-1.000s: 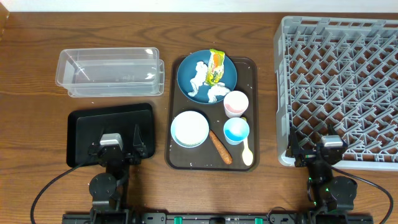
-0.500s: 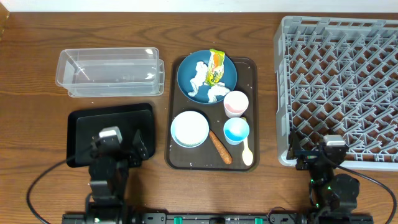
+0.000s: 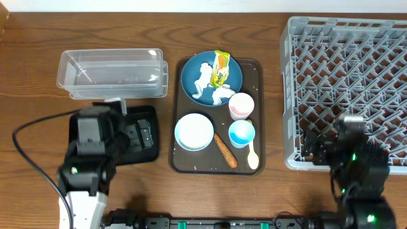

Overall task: Sort waste into correct bins and load items into the dishwasher rack
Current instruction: 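Move the left gripper over the blue plate and grasp the Pandan wrapper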

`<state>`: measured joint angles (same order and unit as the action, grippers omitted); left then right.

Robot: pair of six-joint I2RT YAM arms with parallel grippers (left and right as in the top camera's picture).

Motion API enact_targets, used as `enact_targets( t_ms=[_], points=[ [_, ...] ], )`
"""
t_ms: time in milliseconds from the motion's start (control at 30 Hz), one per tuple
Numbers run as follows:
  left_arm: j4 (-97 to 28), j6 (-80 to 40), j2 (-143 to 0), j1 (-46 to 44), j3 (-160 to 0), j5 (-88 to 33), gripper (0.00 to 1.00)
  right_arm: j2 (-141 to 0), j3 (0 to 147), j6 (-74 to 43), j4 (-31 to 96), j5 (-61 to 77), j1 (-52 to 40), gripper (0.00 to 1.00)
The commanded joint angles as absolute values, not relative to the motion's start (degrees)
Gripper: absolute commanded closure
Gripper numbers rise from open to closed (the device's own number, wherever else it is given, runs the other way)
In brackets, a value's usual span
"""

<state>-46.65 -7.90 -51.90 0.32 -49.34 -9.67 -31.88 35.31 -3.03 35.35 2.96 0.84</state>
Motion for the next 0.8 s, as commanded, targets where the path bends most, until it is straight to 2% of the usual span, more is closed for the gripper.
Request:
enact_targets(
  t_ms=[0,133,300,567,767],
  points=[
    [-54.1,-8.4,-55.5,0.5,-56.8,-11.6,0.07,-39.4,43.3,-3.6,40.7,2.8,1.1,0.01],
    [-60.8,-8.4,-57.3,0.5,-59.2,-11.6,0.07,-49.1,52.8,-3.6,51.2,2.8,1.1,0.01],
    [-63.4,-8.4,-57.4,0.5,-59.2,-11.6,0.07,-56.6,59.2,-3.6,57.7,3.6,1.1,0.01],
    [-59.7,-8.5,-58.0,0.5,-59.2,-12.5,0.07,-58.2,60.0,-3.6,58.9,6.6,1.1,0.01],
    [-55.4,-8.4,-65.6,-3.1,-64.3,-12.9,0.09,-58.2,60.0,-3.6,59.0,6.2,1.1,0.01]
  ],
)
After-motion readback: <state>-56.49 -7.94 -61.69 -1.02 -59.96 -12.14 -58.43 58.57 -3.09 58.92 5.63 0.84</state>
